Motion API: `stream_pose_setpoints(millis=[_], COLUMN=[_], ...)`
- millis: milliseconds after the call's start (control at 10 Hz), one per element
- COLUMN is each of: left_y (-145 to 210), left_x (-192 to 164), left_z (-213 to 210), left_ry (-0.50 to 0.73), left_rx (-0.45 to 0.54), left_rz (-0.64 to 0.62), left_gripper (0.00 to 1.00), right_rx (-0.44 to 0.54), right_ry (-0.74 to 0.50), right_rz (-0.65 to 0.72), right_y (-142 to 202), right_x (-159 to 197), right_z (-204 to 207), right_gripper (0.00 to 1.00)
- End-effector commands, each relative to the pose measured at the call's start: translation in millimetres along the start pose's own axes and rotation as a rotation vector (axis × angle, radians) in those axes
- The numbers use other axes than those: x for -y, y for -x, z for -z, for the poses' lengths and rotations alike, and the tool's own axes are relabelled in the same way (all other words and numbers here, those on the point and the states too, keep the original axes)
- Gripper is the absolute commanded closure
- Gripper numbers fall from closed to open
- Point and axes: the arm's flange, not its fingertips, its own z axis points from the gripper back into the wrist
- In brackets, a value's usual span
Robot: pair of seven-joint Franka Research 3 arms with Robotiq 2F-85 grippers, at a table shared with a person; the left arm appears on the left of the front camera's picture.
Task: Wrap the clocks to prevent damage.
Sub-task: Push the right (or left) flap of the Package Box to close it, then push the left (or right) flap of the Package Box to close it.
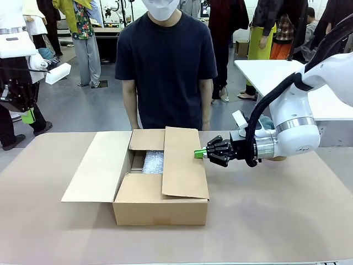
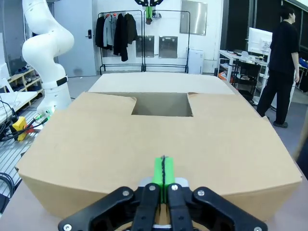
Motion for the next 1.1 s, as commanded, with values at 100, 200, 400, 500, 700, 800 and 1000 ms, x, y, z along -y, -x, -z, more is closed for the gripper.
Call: stream_pose_setpoints(millis=[100,200,400,500,700,800,1000], left_y=[-1.3,-1.3,-1.3,-1.3,-1.3,-1.3,-1.3], left_x=[0.5,0.5,0.5,0.5,0.5,0.5,0.5], left_z=[-1.1,-1.1,-1.1,-1.1,-1.1,-1.1,-1.1], left_ry=[0.000,0.000,0.000,0.000,0.000,0.000,0.000], left_rx=[0.014,0.014,0.014,0.014,0.014,0.014,0.014], left_rz=[-0.023,-0.023,-0.023,-0.023,-0.023,-0.023,-0.023], left_gripper=[1.00,1.00,1.00,1.00,1.00,1.00,1.00], right_rx=[0.001,0.001,0.001,0.001,0.001,0.001,0.001], right_ry=[0.012,0.012,0.012,0.012,0.012,0.012,0.012], right_rz=[0.012,0.012,0.012,0.012,0.012,0.012,0.012], right_y=[3.6,3.6,3.6,3.6,3.6,3.6,3.6], right_x=[-1.0,-1.0,-1.0,-1.0,-1.0,-1.0,-1.0], right_z=[0.4,0.4,0.4,0.4,0.4,0.4,0.4], right_gripper=[0.99,0.99,0.99,0.99,0.99,0.99,0.99])
